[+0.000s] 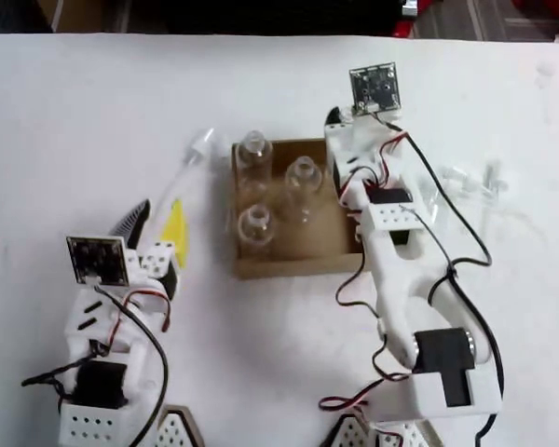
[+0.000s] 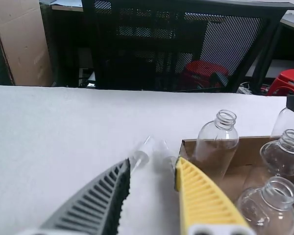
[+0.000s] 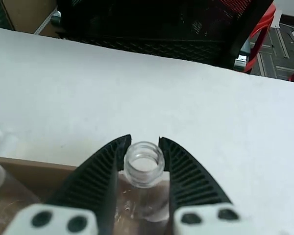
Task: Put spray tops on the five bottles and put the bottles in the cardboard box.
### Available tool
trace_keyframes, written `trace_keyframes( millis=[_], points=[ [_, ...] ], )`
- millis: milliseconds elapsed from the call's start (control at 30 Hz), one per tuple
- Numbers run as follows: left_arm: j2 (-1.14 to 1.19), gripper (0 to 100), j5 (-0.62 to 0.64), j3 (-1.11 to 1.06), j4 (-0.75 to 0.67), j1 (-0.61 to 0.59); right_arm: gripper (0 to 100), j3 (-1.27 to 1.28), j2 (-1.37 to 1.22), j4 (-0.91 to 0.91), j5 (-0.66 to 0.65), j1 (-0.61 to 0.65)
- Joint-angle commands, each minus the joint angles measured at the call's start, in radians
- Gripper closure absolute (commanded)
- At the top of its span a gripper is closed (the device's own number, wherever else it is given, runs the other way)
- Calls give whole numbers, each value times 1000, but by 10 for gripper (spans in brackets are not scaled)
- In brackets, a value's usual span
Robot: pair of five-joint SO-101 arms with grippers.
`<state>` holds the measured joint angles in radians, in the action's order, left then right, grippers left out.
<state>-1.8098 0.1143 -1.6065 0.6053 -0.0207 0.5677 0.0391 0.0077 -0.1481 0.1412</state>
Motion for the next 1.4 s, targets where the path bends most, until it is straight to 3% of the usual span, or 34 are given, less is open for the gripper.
trace_keyframes(
  millis=[0, 300, 533, 733, 867, 1000, 1367],
  points=[
    [-15, 858, 3, 3, -25, 15, 983, -8, -1, -30, -9, -1],
    [-15, 858, 3, 3, -25, 15, 971, -6, -4, -2, -14, -1],
    [-15, 858, 3, 3, -25, 15, 800, -12, 5, 19, -9, 2],
    [-15, 858, 3, 3, -25, 15, 790, -14, 93, 65, -6, -10],
    [-15, 858, 3, 2, -25, 15, 788, -121, 249, 295, 44, -62],
    [-15, 858, 3, 2, -25, 15, 789, -407, 226, 621, 77, -174],
    [-15, 858, 3, 2, -18, 15, 790, -1238, -374, 1351, 75, -360]
  ],
)
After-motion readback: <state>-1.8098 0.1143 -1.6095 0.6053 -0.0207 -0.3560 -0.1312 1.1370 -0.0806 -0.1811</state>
